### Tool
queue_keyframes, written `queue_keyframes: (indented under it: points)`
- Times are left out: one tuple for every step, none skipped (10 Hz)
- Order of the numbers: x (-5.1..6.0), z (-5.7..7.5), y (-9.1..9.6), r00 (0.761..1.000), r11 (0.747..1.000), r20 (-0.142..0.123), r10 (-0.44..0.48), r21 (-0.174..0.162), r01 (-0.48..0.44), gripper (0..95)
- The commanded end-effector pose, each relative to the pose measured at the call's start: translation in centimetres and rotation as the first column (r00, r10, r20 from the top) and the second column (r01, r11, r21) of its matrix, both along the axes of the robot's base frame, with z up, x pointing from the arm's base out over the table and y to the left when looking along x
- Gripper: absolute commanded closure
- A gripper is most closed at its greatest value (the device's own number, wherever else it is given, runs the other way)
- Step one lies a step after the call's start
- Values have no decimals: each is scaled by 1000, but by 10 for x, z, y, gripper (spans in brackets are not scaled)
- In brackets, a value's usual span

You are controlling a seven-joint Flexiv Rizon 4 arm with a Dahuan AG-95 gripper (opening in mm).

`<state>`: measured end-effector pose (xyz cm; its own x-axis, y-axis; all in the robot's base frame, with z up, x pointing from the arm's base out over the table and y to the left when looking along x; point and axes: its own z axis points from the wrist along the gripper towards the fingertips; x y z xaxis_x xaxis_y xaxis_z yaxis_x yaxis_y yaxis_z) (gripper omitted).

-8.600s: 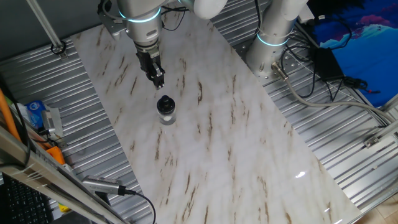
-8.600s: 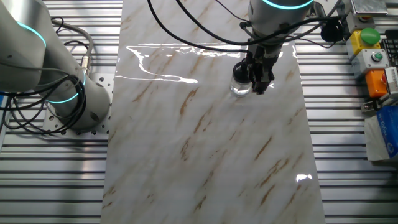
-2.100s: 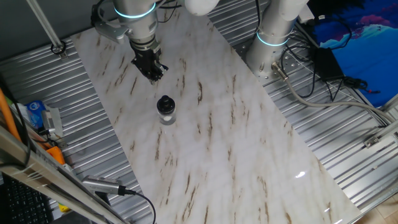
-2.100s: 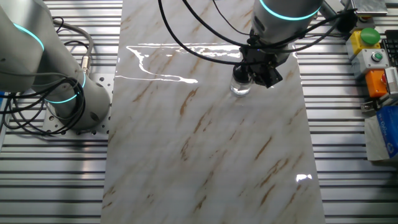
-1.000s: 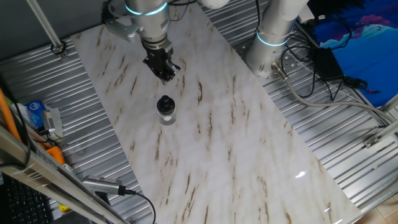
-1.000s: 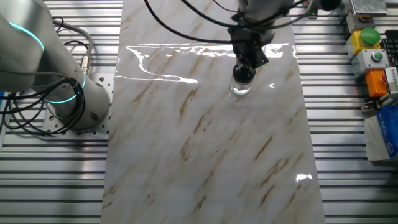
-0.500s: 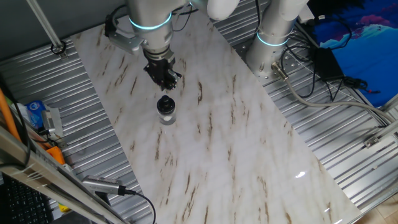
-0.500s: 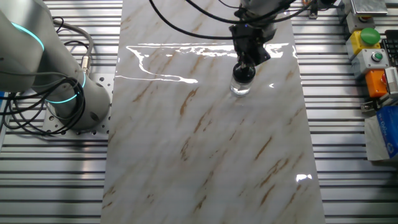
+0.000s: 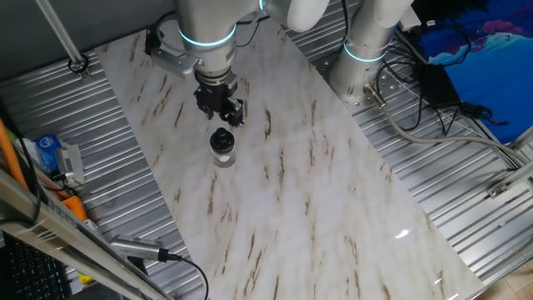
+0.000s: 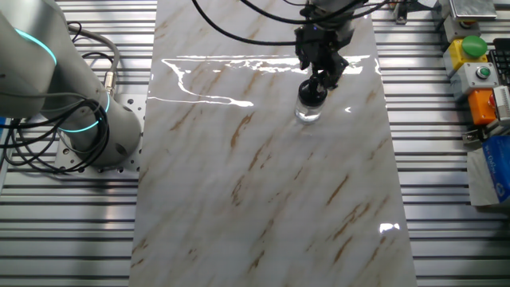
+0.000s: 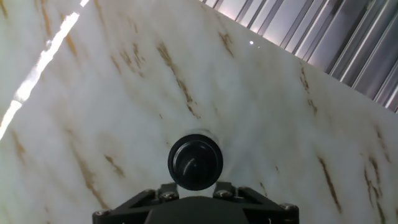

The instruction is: Unscrew the lid from the jar

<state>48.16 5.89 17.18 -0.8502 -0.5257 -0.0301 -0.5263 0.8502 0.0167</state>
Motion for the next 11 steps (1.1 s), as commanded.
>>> queue_keyframes:
  points:
    - [4, -4, 2, 1000, 1000, 3, -4, -1, 4, 0]
    - [9, -8, 5, 1000, 1000, -8, -14, -12, 14, 0]
    - [12, -10, 7, 999, 1000, -19, -26, -16, 26, 0]
    - [14, -14, 9, 999, 999, -26, -39, -15, 39, 0]
    - [15, -17, 11, 999, 999, -27, -47, -11, 47, 0]
    - [15, -19, 13, 998, 998, -29, -55, -10, 55, 0]
    - [16, -20, 13, 998, 998, -31, -57, -10, 57, 0]
    - [18, -22, 13, 997, 997, -34, -76, -8, 76, 190]
    - [18, -24, 13, 996, 997, -34, -80, -6, 80, 190]
    - [18, -26, 12, 996, 997, -33, -83, -6, 83, 190]
    - [18, -28, 11, 996, 996, -32, -84, -4, 84, 190]
